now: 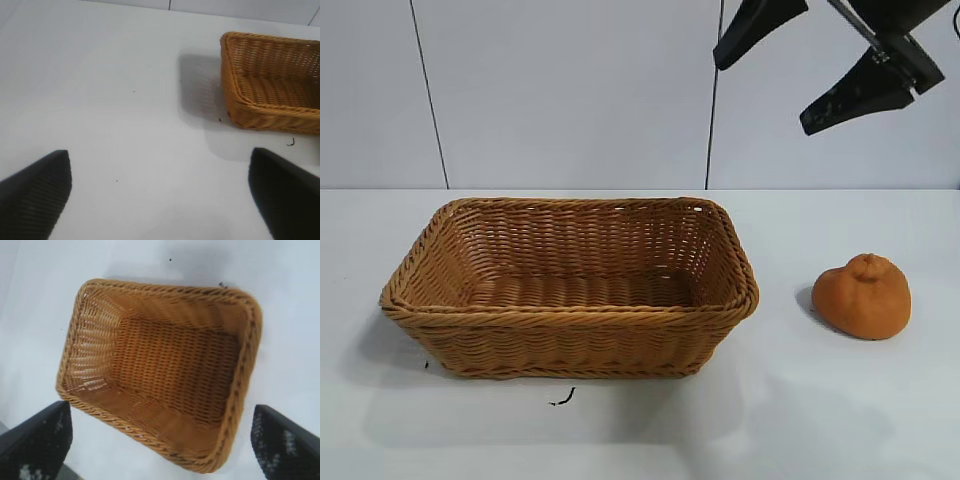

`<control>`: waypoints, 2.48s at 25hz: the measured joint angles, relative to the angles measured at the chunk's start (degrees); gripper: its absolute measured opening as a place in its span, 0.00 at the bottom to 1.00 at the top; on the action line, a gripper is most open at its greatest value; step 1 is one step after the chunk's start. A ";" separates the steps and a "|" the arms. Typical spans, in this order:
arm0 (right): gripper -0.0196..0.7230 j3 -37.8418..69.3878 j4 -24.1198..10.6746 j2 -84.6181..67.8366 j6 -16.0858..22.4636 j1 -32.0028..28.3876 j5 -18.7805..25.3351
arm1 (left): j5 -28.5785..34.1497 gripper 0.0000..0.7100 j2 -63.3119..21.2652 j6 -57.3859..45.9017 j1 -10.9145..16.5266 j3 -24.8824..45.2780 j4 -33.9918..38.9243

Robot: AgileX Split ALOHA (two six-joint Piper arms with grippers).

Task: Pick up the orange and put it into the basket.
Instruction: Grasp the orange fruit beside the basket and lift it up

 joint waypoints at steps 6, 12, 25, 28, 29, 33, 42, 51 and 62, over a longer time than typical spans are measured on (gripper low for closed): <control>0.96 -6.74 -22.88 0.16 11.45 0.00 4.61 | 0.00 0.97 0.00 0.00 0.00 0.00 0.00; 0.96 -8.32 -30.26 3.49 13.52 -1.23 7.81 | 0.00 0.97 0.00 0.00 0.00 0.00 0.00; 0.96 -8.54 -27.47 16.75 13.88 -5.01 5.42 | 0.00 0.97 0.00 0.00 0.00 0.00 0.00; 0.96 -8.54 -26.84 20.15 13.68 -5.01 5.39 | 0.00 0.97 0.00 0.00 0.00 0.00 0.00; 0.96 -8.54 -26.84 21.30 13.68 -5.01 5.28 | 0.00 0.97 0.00 0.00 0.00 0.00 0.00; 0.96 -8.54 -26.84 25.19 13.65 -5.01 3.99 | 0.00 0.97 0.00 0.00 0.00 0.00 0.00; 0.96 -8.56 -26.94 30.24 13.70 -5.01 2.89 | 0.00 0.97 0.00 0.00 0.00 0.00 0.00; 0.56 -8.56 -27.44 30.89 13.70 -5.01 3.82 | 0.00 0.97 0.00 0.00 0.00 0.00 0.00; 0.30 -8.77 -27.55 30.03 12.67 -5.01 5.80 | 0.00 0.97 0.00 0.00 0.00 0.00 0.00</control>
